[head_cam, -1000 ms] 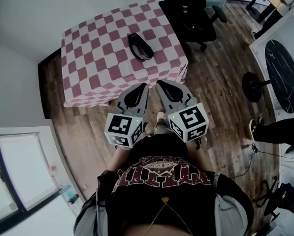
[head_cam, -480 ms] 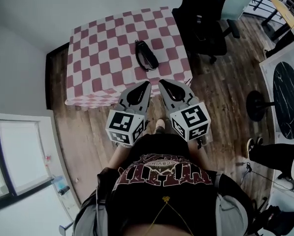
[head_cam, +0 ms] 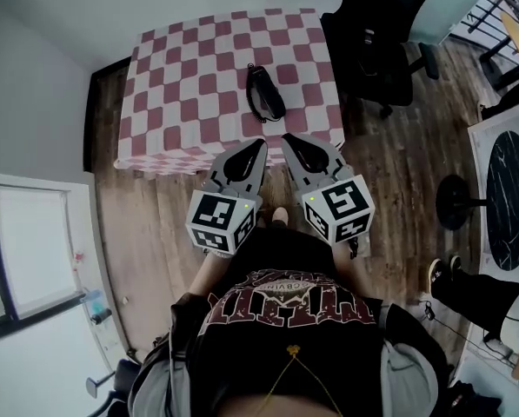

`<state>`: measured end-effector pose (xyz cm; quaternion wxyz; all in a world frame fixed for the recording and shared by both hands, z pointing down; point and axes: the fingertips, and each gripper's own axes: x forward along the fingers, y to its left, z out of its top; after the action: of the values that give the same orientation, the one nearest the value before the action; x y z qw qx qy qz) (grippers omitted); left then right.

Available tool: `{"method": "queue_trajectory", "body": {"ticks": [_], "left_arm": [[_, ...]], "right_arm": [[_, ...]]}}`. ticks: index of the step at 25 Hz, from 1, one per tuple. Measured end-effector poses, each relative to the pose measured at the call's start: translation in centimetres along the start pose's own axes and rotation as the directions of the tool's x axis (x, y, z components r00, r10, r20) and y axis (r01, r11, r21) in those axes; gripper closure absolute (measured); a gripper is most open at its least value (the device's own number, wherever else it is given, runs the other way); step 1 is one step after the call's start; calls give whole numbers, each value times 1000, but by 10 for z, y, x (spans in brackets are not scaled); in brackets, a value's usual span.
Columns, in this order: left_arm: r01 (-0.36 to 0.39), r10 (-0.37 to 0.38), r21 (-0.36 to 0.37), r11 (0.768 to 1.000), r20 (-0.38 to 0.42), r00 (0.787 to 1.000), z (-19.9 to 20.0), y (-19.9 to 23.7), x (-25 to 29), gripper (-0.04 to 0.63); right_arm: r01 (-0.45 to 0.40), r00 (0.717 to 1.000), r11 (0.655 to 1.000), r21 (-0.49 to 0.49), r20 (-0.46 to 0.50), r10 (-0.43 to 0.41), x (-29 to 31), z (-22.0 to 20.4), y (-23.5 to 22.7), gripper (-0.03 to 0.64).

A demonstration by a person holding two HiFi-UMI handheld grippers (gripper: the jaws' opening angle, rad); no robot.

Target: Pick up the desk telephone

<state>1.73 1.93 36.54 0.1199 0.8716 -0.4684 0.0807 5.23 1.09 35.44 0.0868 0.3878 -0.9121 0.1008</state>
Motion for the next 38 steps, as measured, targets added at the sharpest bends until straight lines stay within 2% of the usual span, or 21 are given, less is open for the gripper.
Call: {"method": "queue_trajectory", "body": {"ticks": [4,16,27,38], "left_arm": [[8,-8,1,1000,-15,1000,-2,1,7,587],[104,-105,-3,995,-33,994,5,19,56,586],[134,-133,11,991,-42,990,21,97,92,586],[201,-200,13,979,-85,976,19,161,117,588]], "right_arm": [[4,1000,1000,1,-8,-4,2,-1,-5,597],[93,996,995,41,-14,-92,29,4,-44,598],[130,991,991,22,-40,-129,111,20,-69,597],[239,969,970,49,-75,-235,168,14,-97,597]]}}
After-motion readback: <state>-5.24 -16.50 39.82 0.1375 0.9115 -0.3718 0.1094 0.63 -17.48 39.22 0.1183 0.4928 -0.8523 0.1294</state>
